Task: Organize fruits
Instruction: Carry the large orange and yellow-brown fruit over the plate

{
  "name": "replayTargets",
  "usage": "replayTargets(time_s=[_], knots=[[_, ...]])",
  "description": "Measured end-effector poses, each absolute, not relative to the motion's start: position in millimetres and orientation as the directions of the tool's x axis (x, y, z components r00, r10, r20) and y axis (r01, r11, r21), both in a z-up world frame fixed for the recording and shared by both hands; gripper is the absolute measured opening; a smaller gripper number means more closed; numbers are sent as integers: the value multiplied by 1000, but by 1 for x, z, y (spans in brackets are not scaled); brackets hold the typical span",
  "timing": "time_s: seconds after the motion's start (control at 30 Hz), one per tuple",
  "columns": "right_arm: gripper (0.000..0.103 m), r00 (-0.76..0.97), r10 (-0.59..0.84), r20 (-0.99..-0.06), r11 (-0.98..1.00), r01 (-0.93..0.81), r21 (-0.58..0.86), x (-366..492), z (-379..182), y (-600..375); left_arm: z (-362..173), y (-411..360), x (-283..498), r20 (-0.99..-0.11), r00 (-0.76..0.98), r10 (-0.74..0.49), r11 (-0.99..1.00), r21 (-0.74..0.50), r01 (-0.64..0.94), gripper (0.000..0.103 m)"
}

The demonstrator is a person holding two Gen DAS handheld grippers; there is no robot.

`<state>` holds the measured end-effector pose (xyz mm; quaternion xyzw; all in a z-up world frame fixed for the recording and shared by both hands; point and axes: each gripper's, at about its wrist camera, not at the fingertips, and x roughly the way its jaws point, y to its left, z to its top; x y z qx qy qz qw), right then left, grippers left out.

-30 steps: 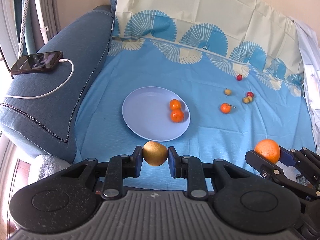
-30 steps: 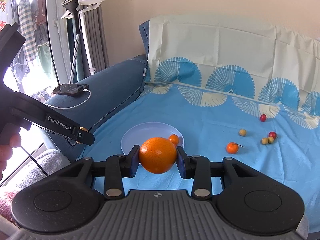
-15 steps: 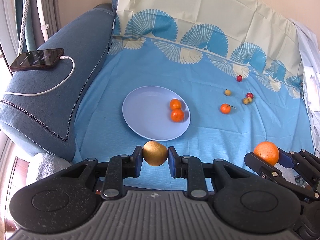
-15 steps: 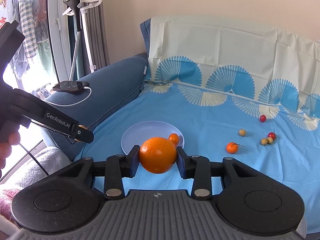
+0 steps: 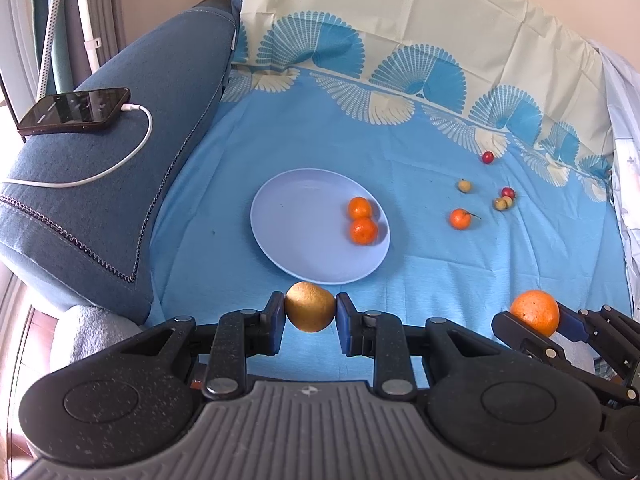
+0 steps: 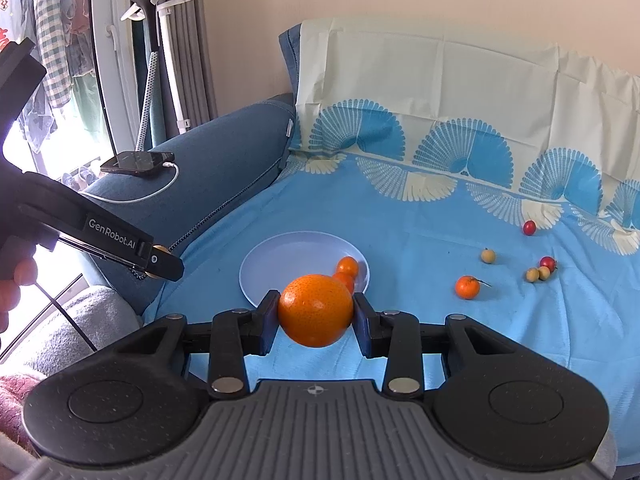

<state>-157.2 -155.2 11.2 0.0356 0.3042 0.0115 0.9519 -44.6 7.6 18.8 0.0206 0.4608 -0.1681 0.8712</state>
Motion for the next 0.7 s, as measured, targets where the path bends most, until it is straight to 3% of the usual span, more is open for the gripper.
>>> replayTargets(time_s=[0.7], knots=[[40,757,86,-648,995,-26,101,-64,-32,-155,-18,-20,58,-860,460,-220,956,-96,278,30]])
